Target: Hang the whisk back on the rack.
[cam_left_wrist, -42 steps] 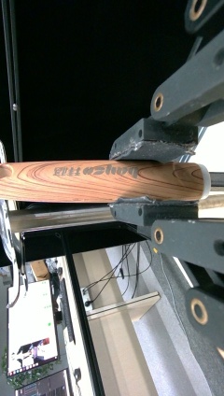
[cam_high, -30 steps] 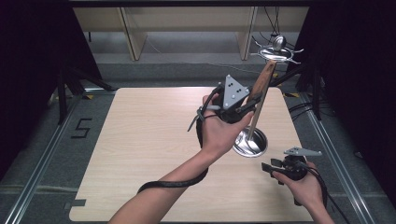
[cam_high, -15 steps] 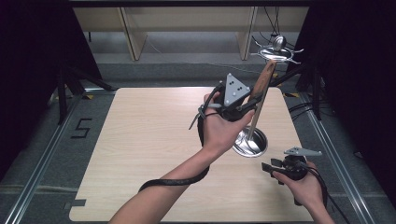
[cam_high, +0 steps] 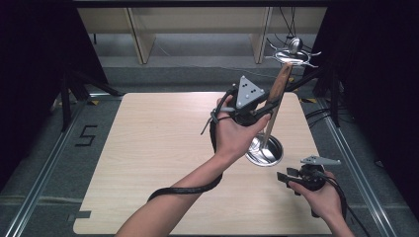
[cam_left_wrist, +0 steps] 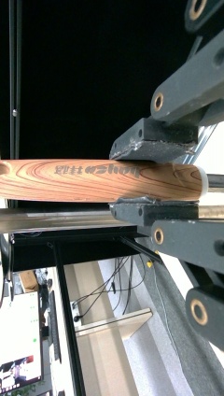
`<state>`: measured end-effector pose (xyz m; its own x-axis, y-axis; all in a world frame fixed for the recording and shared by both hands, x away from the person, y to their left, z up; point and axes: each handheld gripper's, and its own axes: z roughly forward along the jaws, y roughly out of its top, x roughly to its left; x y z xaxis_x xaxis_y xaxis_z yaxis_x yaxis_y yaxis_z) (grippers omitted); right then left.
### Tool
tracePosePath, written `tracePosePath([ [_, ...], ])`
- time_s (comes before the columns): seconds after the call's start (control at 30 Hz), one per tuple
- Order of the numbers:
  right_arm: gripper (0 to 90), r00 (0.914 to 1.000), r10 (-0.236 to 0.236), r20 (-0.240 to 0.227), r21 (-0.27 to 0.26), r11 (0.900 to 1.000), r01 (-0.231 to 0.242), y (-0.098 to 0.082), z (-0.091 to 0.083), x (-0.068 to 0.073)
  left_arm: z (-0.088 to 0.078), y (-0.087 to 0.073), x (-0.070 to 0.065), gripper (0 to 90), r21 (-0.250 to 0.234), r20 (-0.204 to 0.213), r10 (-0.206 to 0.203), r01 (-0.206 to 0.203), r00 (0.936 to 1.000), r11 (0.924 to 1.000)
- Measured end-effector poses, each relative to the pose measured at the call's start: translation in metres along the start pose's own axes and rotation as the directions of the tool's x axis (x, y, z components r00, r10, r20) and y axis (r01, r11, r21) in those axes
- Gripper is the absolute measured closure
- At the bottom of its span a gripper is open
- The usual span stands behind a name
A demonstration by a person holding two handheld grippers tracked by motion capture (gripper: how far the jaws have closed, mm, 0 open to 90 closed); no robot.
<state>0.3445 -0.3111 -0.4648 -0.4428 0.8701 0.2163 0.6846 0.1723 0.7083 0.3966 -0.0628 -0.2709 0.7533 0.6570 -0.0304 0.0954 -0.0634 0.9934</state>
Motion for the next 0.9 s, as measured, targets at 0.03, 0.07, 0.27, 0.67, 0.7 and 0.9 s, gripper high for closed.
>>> tracePosePath([
  [0.03, 49.9, 1.0, 0.002, -0.004, -0.002, 1.0, -0.002, 0.0, 0.0, 0.0, 0.0, 0.0, 0.0, 69.6, 0.0, 0.002, -0.005, 0.005, 1.0, 1.0],
  [0.07, 49.9, 1.0, 0.002, -0.004, -0.002, 1.0, -0.002, 0.0, 0.0, 0.0, 0.0, 0.0, 0.0, 69.6, 0.0, 0.002, -0.005, 0.005, 1.0, 1.0],
  [0.27, 49.9, 0.9999, -0.007, 0.009, 0.0, 1.0, 0.007, 0.0, 0.0, 0.0, 0.004, 0.0, 0.002, 69.6, 0.01, 0.017, -0.017, 0.017, 0.9997, 0.9998],
  [0.67, 49.9, 0.9999, -0.01, 0.012, 0.001, 1.0, 0.01, 0.0, 0.0, 0.0, 0.01, 0.001, 0.005, 69.6, 0.019, 0.044, -0.041, 0.04, 0.9982, 0.999],
  [0.7, 49.9, 0.9998, -0.017, 0.011, -0.002, 1.0, 0.017, 0.0, 0.001, -0.001, 0.011, 0.0, 0.005, 69.6, 0.019, 0.052, -0.046, 0.045, 0.9975, 0.9988],
  [0.9, 49.9, 0.9998, -0.017, 0.011, -0.004, 1.0, 0.017, -0.001, 0.001, -0.001, 0.013, -0.002, 0.005, 69.5, 0.03, 0.059, -0.041, 0.039, 0.9974, 0.9988],
])
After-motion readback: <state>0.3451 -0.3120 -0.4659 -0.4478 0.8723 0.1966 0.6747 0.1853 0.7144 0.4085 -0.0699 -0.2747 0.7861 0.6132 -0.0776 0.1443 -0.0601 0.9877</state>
